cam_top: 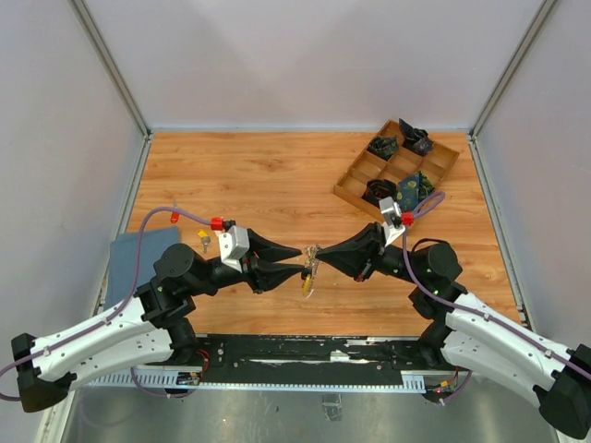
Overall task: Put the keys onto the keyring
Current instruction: Insert the key onto the keyring.
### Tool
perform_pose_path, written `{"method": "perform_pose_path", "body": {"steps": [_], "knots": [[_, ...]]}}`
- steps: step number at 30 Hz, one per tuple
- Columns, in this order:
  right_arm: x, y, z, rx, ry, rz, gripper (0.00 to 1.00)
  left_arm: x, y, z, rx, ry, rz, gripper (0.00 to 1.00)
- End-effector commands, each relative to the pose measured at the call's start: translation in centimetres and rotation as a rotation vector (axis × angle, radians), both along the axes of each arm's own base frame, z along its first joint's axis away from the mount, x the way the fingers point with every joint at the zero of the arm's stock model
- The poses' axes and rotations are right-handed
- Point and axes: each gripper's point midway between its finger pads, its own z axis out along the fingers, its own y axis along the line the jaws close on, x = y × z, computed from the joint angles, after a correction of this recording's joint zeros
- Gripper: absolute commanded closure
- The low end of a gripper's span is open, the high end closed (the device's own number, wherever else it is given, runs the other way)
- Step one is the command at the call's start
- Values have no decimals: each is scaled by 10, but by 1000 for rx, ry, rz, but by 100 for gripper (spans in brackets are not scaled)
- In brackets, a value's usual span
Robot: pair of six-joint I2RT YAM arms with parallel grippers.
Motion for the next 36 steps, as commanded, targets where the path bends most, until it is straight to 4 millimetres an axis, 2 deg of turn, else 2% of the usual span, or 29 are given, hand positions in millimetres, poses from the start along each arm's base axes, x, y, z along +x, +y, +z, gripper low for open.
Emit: {"method": "perform_pose_path", "body": {"steps": [1,8,15,20,23,26,28,36], "knots": [[-11,-9,26,40,-218,5,99,6,7,26,-136,-2,51,59],[-20,-13,33,21,-360,2,100,0,-1,42,-160,-33,-3,55],[-27,-13,40,-8,-431,20,100,-8,-21,44,-105,-56,-104,52],[-30,-15,43,-11,-444,24,100,-7,-26,44,-93,-53,-111,52],[-32,-16,45,-8,-447,23,99,-5,-25,42,-92,-48,-102,55],[-31,-17,47,-6,-451,15,100,-5,-26,41,-92,-45,-102,66],[-32,-17,48,-3,-456,12,99,-4,-27,39,-86,-41,-102,70],[-32,-18,51,3,-464,10,99,-3,-32,31,-66,-27,-108,71]]}}
